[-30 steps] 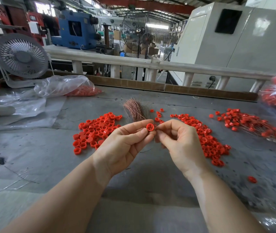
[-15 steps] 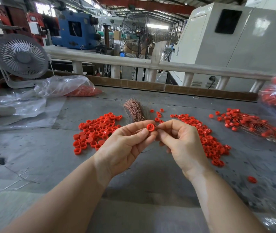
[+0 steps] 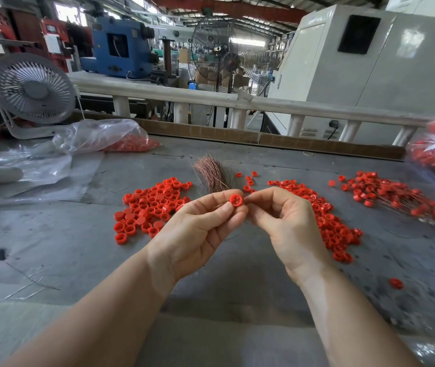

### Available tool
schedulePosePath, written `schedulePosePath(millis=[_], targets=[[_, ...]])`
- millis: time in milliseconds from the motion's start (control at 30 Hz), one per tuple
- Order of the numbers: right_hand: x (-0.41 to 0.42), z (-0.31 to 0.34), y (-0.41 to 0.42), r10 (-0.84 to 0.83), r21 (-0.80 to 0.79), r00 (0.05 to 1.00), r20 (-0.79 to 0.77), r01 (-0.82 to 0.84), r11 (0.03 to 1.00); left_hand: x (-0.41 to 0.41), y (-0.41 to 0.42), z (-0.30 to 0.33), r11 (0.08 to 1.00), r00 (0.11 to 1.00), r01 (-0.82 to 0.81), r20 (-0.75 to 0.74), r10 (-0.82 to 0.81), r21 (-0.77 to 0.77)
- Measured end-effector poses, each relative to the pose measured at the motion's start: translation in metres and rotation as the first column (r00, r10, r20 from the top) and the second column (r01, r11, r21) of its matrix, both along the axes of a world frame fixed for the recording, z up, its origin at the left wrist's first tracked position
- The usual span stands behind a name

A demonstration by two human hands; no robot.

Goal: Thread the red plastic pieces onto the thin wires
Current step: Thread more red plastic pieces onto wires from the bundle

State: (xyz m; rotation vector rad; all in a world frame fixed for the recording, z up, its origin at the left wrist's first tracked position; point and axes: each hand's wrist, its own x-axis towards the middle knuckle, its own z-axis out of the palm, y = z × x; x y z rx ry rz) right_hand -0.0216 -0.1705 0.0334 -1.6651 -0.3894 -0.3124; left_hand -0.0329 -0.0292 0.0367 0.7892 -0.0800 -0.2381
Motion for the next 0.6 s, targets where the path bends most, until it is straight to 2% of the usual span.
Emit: schedulePosePath(millis=[67, 167, 267, 467, 600], targets=[[-0.0005, 0.0008, 0.0000, -0.030, -0.039, 0.999, 0.045, 0.032, 0.999, 0.0002, 0.0001, 0.0000, 1.000, 1.000, -0.008, -0.001, 0.008, -0.001], [-0.0011, 0.0002, 0.0017, -0.128, -0.215, 0.967, 0.221, 0.177, 0.960, 0.0006, -0.0001, 0.0001, 1.000, 1.000, -0.015, -0.008, 0.015, -0.008], [-0.0002, -0.0016, 0.0018, -0.169, -0.271, 0.917, 0.361, 0.276, 0.922, 0.0007, -0.0003, 0.0000, 1.000, 1.000, -0.014, -0.013, 0.013, -0.016], [0.0014, -0.0050, 0.0031, -0.124, -0.311, 0.894, 0.430, 0.276, 0.910, 0.0010, 0.0011, -0.0002, 0.999, 0.999, -0.005, -0.038, 0.003, -0.053], [0.0002, -0.0031, 0.0034, -0.134, -0.288, 0.913, 0.384, 0.257, 0.923, 0.0006, 0.0014, -0.0003, 0.997, 0.999, -0.021, -0.046, 0.018, -0.080]])
